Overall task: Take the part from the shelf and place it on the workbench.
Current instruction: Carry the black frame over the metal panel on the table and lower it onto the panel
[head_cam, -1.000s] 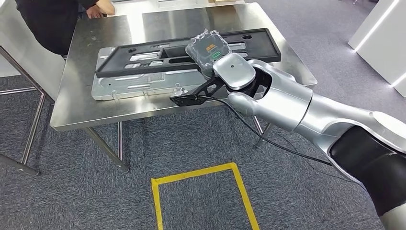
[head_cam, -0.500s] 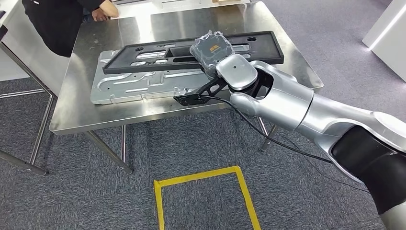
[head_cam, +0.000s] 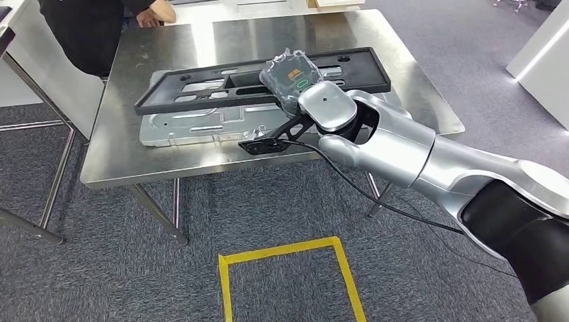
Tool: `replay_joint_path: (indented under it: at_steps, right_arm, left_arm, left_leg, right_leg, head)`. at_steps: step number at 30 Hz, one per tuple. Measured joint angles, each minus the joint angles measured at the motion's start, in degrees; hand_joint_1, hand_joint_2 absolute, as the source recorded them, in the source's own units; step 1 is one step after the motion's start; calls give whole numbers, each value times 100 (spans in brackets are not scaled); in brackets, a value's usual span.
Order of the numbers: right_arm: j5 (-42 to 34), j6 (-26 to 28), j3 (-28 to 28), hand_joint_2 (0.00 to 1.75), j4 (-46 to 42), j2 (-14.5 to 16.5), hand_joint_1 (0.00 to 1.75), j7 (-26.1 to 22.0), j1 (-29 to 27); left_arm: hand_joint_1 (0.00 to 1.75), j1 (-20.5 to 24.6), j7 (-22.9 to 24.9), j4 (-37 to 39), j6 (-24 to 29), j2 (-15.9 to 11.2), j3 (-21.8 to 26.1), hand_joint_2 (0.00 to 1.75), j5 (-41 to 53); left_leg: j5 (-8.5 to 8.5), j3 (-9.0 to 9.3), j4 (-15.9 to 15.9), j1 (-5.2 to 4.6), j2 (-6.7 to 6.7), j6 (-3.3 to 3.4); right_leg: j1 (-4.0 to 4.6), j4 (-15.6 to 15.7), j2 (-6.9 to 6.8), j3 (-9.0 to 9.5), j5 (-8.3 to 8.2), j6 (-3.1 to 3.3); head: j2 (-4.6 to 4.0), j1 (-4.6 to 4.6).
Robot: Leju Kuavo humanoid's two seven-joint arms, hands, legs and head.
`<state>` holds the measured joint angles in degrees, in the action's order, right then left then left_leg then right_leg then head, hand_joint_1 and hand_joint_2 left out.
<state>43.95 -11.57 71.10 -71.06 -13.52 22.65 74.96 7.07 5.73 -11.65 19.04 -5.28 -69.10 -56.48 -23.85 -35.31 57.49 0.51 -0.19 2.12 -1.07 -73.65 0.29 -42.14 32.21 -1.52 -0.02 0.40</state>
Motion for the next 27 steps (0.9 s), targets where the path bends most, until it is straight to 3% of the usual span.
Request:
replay_joint_path:
  at_steps: [1, 2, 4, 6, 8, 11, 14, 16, 17, 18, 20, 21, 25, 27]
  right_arm:
    - [0, -1, 0, 175, 2, -2, 175, -3, -18]
    - [0, -1, 0, 175, 3, -3, 175, -2, -29]
    - [0, 1, 0, 175, 4, -4, 175, -2, -22]
    - [0, 4, 0, 175, 3, 1, 175, -2, -2]
    - [0, 4, 1, 175, 2, 7, 175, -3, -2]
    - [6, 6, 1, 175, 3, 9, 175, 4, 0]
    - [26, 13, 2, 175, 7, 12, 175, 13, 1]
    - [38, 21, 10, 175, 18, 15, 175, 12, -25]
    - [43, 28, 15, 175, 25, 17, 175, 11, -44]
    - [51, 36, 19, 175, 33, 19, 175, 9, -64]
    - [72, 59, 22, 175, 46, 20, 175, 5, -93]
    - [81, 76, 22, 175, 52, 18, 175, 3, -105]
    - [93, 118, 24, 175, 71, 11, 175, -13, -171]
    - [103, 121, 24, 175, 80, 7, 175, -19, -170]
  left_arm:
    - [0, 1, -1, 0, 0, -2, 1, 175, 0]
    - [0, 1, -1, 0, 0, -3, 1, 175, 0]
    - [0, -2, -5, 0, -3, -2, 1, 175, -1]
    - [0, -3, -11, 0, -8, -2, 1, 175, -1]
    - [0, -2, -18, 0, -11, -2, 1, 175, 1]
    - [0, -5, -15, 0, -12, 4, 2, 175, 3]
    - [0, -4, 5, 0, -16, 9, 3, 175, 7]
    - [0, -5, 16, 0, -19, 8, 3, 175, 8]
    - [0, -7, 21, 0, -19, 8, 3, 175, 9]
    - [0, -10, 25, 0, -17, 7, 3, 175, 9]
    - [0, -14, 27, 0, -13, 2, 3, 175, 14]
    - [0, -11, 26, 0, -11, -3, 3, 175, 17]
    - [0, -3, 30, 0, 4, -13, 3, 175, 44]
    - [0, -3, 45, 0, 22, -13, 3, 175, 68]
  left_leg:
    - [-14, 9, 6, -2, -6, 7]
    - [-31, 20, 18, -2, -15, 5]
    - [-87, 42, 67, -1, -33, -26]
    - [-152, 25, 144, -23, -46, -86]
    - [-175, 9, 171, -40, -52, -141]
    - [-269, -20, 267, -20, -40, -218]
    - [-679, -440, 1146, 7, -18, -307]
    - [-780, -746, 1665, 18, -17, -335]
    - [-678, -768, 1635, 18, -17, -335]
    - [-483, -680, 1386, 17, -17, -323]
    - [-96, -325, 602, 2, -17, -271]
    - [-5, -182, 306, -17, -18, -243]
    - [-13, -42, 50, -46, -16, -151]
    - [-2, 21, -18, -15, -4, -88]
  right_leg:
    - [-2, -149, -1, -112, -17, -6]
    - [-5, -60, -3, -109, -148, -6]
    - [-9, 646, -11, 169, -572, 13]
    - [4, 1246, -14, 450, -791, 45]
    - [29, 1360, -8, 516, -782, 83]
    - [0, 1409, -7, 558, -791, 167]
    - [-21, 1439, -10, 621, -773, 234]
    - [-16, 1438, -7, 648, -750, 250]
    - [-15, 1438, -4, 665, -736, 248]
    - [-15, 1438, 1, 688, -721, 241]
    - [-8, 1440, 7, 732, -686, 210]
    - [-3, 1440, 8, 739, -673, 188]
    - [1, 1472, 6, 752, -650, 77]
    - [4, 1237, 1, 648, -509, 39]
  head:
    - [1, 3]
    - [1, 5]
    - [1, 9]
    - [-1, 7]
    - [0, 4]
    - [0, -1]
    - [0, -18]
    - [0, -16]
    - [-1, -16]
    - [0, -17]
    - [0, -15]
    - [0, -13]
    - [-1, -7]
    - [-1, 2]
